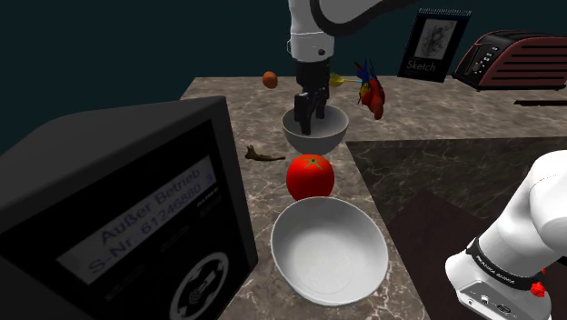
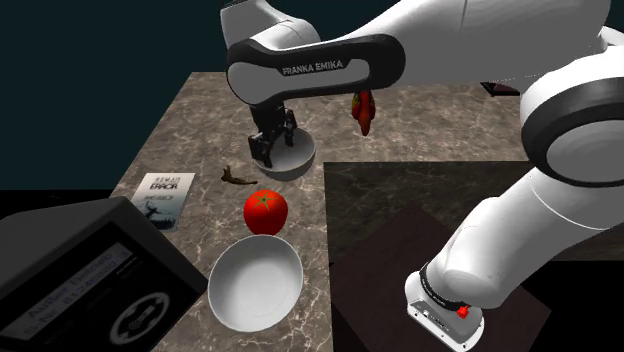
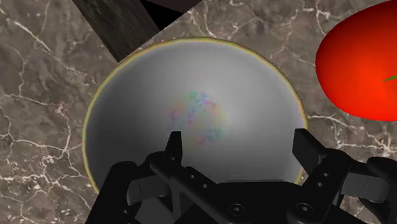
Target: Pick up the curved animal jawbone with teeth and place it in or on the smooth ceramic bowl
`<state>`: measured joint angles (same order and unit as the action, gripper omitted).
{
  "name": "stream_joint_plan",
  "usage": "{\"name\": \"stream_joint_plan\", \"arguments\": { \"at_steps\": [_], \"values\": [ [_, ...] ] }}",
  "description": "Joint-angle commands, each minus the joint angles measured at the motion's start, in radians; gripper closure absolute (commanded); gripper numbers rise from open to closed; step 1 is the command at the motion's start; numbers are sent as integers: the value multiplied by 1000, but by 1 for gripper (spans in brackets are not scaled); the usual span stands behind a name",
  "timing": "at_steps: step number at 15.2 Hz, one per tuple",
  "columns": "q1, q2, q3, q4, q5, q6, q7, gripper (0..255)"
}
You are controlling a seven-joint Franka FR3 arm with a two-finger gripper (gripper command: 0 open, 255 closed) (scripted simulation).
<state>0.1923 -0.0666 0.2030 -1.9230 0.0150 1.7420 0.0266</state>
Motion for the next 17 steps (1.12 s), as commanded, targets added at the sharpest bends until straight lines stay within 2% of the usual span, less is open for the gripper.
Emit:
{"name": "stream_joint_plan", "arguments": {
  "at_steps": [1,6,11,17],
  "values": [
    [17,71,21,61,-31,4,10,0],
    [73,259,64,250,-119,-11,32,0],
    [153,459,87,475,-216,-57,43,0],
    [146,455,83,403,-218,11,46,0]
  ]
}}
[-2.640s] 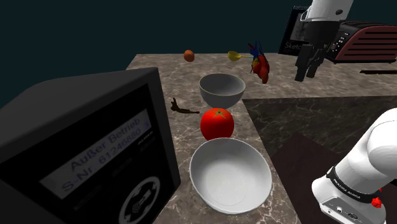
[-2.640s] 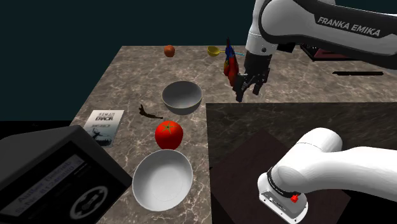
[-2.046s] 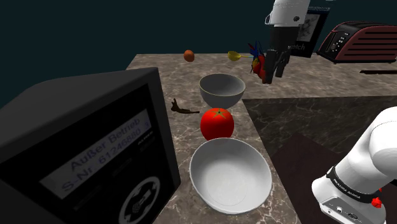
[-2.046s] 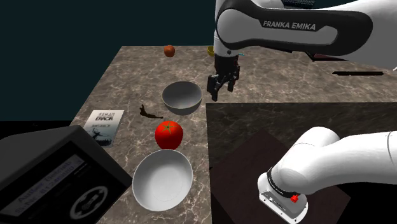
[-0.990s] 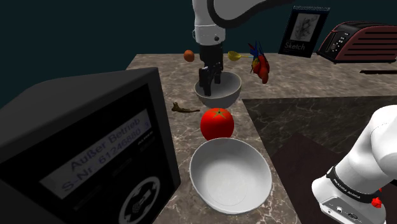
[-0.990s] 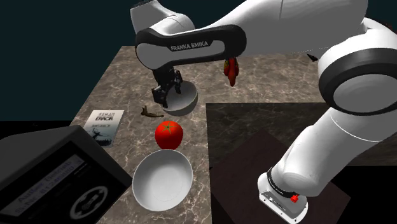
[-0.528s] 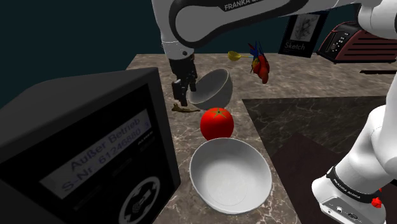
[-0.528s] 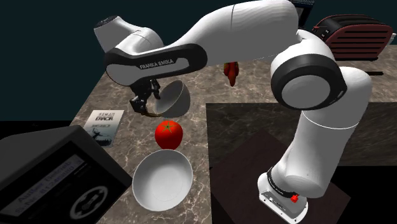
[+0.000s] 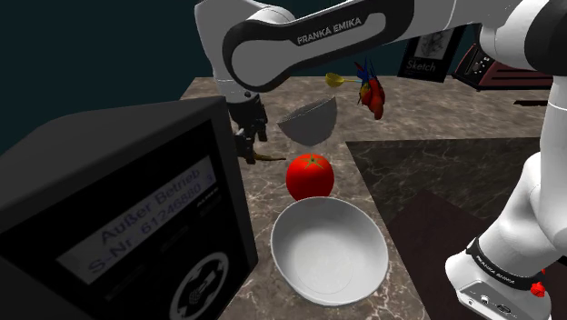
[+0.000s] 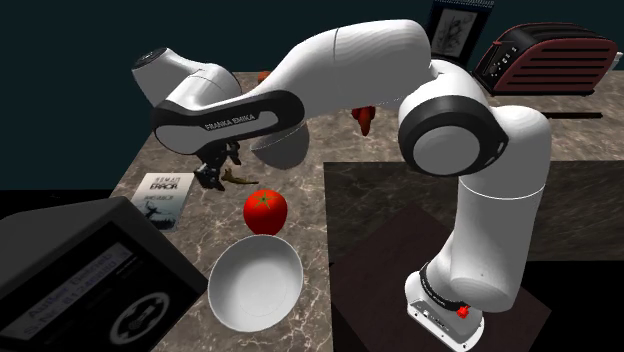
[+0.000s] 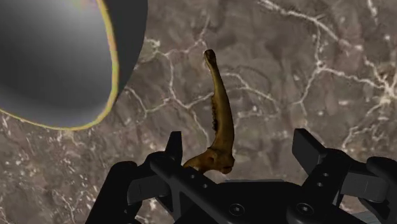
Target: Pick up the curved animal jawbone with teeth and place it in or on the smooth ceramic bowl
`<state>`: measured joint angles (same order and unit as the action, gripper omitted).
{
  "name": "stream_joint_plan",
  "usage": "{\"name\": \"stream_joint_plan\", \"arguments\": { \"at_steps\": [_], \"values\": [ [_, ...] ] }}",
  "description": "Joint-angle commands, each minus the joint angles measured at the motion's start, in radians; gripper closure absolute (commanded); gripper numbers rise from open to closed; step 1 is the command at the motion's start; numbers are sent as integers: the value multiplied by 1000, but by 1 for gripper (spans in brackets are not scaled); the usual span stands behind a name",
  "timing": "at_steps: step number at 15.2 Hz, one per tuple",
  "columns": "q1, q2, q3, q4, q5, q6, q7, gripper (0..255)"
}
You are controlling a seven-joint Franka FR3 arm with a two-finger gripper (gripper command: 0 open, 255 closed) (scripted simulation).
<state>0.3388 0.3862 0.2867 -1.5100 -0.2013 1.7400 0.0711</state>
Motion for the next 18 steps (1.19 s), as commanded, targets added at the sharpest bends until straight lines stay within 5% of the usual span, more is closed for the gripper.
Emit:
{"name": "stream_joint_plan", "arguments": {
  "at_steps": [1,10,11,18],
  "values": [
    [-2,3,-1,-24,-2,26,2,0],
    [-4,3,-2,-44,-3,47,3,0],
    [-4,3,-2,-44,-3,47,3,255],
    [-4,3,-2,-42,-3,45,3,255]
  ]
}}
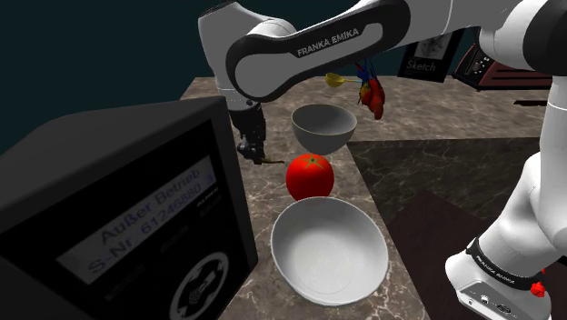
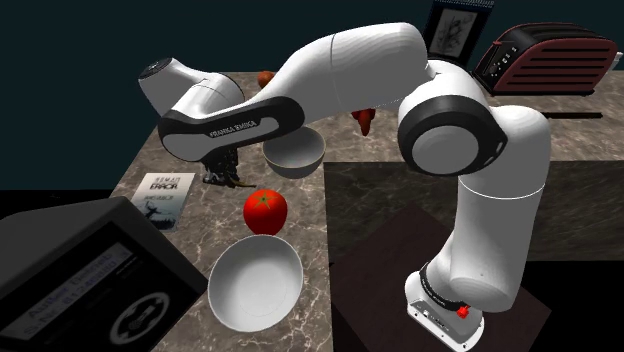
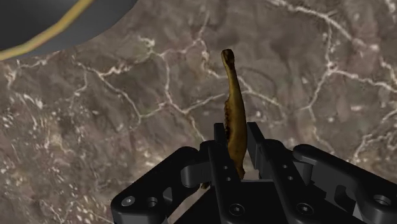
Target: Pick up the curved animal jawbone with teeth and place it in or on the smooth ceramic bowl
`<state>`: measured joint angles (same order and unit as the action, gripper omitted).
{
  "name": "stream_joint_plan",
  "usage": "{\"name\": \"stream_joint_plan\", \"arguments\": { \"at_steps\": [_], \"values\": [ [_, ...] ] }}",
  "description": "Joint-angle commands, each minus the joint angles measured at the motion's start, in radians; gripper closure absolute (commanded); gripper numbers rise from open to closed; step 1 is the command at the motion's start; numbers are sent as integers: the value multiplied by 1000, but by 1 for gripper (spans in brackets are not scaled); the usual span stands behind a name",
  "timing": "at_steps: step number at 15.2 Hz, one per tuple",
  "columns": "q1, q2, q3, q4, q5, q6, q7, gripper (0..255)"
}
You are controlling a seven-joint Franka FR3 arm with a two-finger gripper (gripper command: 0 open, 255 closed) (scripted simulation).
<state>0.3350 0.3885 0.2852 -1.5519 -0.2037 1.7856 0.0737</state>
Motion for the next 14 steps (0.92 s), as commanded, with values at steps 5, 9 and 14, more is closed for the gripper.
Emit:
{"name": "stream_joint_plan", "arguments": {
  "at_steps": [5,9,14],
  "values": [
    [1,-7,1,27,3,-35,-4,255],
    [3,-14,2,71,6,-85,-11,255],
    [7,-17,4,134,9,-150,-18,255]
  ]
}}
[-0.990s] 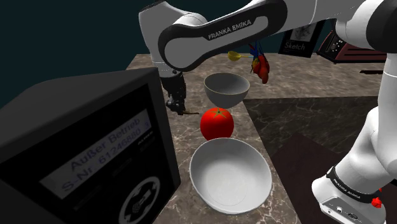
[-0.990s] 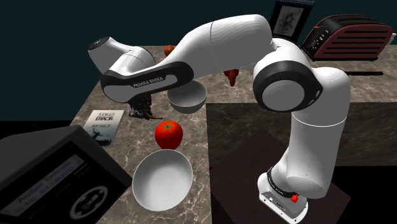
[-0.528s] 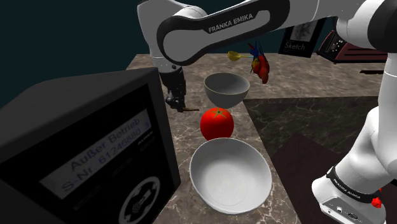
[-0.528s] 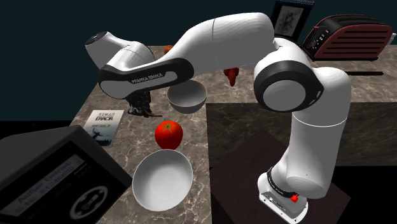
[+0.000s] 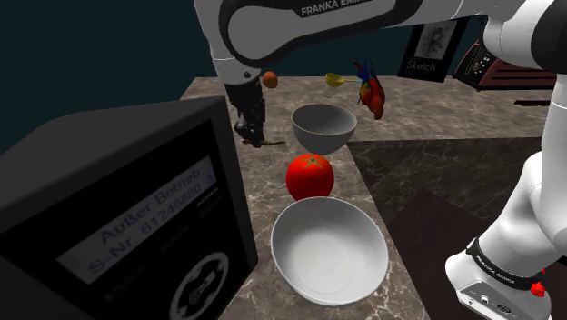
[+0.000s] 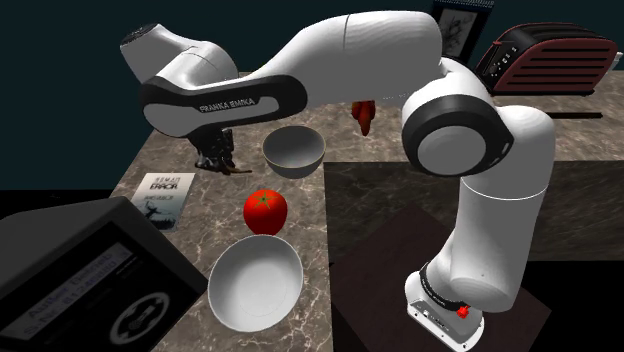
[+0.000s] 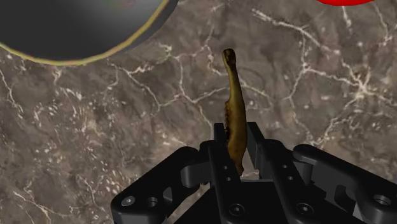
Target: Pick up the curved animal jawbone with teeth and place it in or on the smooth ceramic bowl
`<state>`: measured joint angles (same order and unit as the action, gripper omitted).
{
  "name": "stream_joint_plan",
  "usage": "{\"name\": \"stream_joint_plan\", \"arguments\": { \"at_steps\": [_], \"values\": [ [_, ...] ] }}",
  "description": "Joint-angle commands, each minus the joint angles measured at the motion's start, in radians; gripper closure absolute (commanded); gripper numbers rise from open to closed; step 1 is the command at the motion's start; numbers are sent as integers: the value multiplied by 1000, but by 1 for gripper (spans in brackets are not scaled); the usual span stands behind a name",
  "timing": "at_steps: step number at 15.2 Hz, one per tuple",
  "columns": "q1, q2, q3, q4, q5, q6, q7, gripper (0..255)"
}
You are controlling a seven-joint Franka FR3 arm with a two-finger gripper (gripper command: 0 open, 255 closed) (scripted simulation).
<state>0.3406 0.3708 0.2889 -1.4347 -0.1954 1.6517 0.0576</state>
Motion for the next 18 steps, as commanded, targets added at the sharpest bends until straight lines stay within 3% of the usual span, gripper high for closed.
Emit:
{"name": "stream_joint_plan", "arguments": {
  "at_steps": [1,18],
  "values": [
    [2,1,0,30,0,-29,-4,255],
    [36,58,1,347,-15,-289,-26,255]
  ]
}}
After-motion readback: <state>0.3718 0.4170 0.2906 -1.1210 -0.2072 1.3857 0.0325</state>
